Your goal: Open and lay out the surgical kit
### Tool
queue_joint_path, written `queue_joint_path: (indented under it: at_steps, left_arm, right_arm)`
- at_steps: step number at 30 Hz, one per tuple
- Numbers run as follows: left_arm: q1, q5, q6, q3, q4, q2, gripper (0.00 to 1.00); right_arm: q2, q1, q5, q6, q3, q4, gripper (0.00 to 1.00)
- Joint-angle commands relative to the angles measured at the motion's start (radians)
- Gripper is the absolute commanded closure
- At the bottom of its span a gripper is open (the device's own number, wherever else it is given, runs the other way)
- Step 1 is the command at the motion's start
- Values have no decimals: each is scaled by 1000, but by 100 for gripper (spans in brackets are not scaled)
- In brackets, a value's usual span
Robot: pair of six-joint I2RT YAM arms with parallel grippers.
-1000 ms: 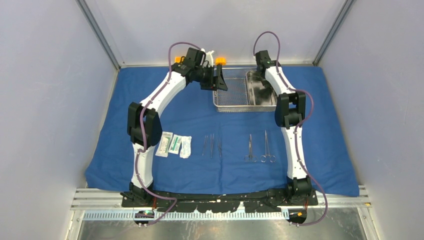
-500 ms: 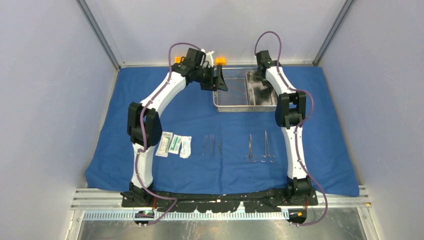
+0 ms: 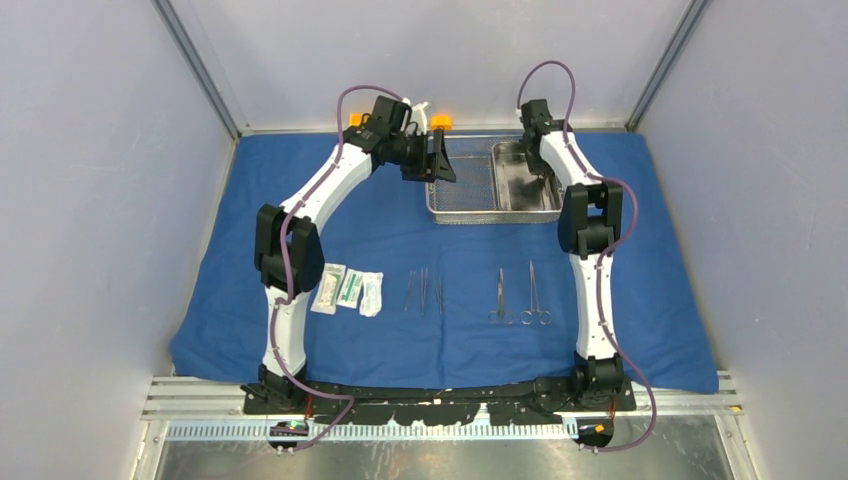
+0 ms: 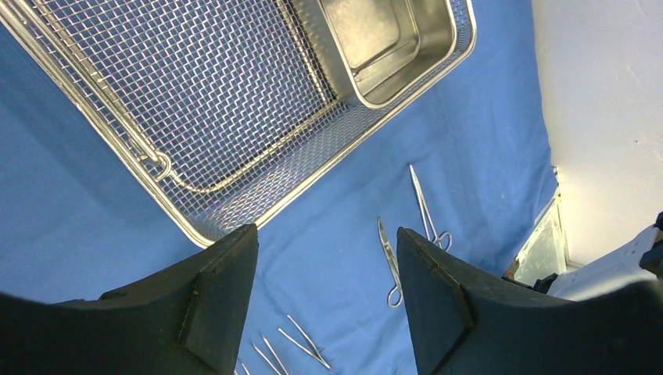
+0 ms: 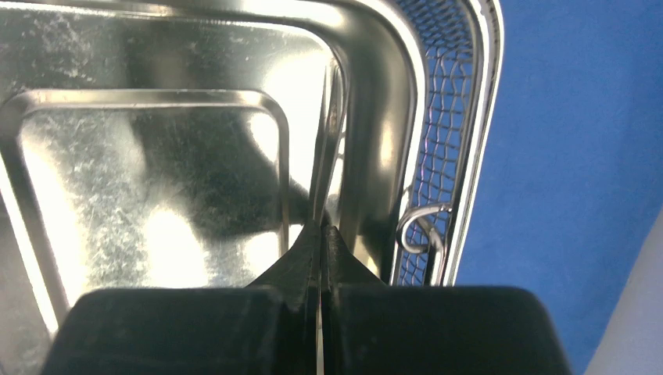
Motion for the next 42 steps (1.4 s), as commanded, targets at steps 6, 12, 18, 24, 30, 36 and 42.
queue_joint_path:
  at_steps: [6, 12, 18, 24, 30, 36, 42]
  left_arm:
    - [10, 31, -16, 3, 41, 3, 33]
    - [10, 31, -17, 1, 42, 4, 32]
    - [10, 33, -18, -1, 46, 5, 32]
    - [10, 36, -20, -3, 46, 6, 31]
    - [10, 40, -20, 0, 44, 8, 30]
    - [10, 44, -21, -2, 43, 9, 30]
    - [10, 44, -22, -5, 39, 8, 30]
  right_arm:
    - [-103, 4, -47, 31, -33, 6, 100]
    - [-101, 7, -11, 27, -25, 8, 88]
    - [-98, 9, 20, 21, -30, 6, 73]
    - [-96, 11, 24, 23, -37, 8, 66]
    - [-72, 10, 54, 30, -39, -8, 62]
    - [-48, 7, 67, 35, -52, -16, 62]
    - [3, -8, 46, 52, -6, -64, 64]
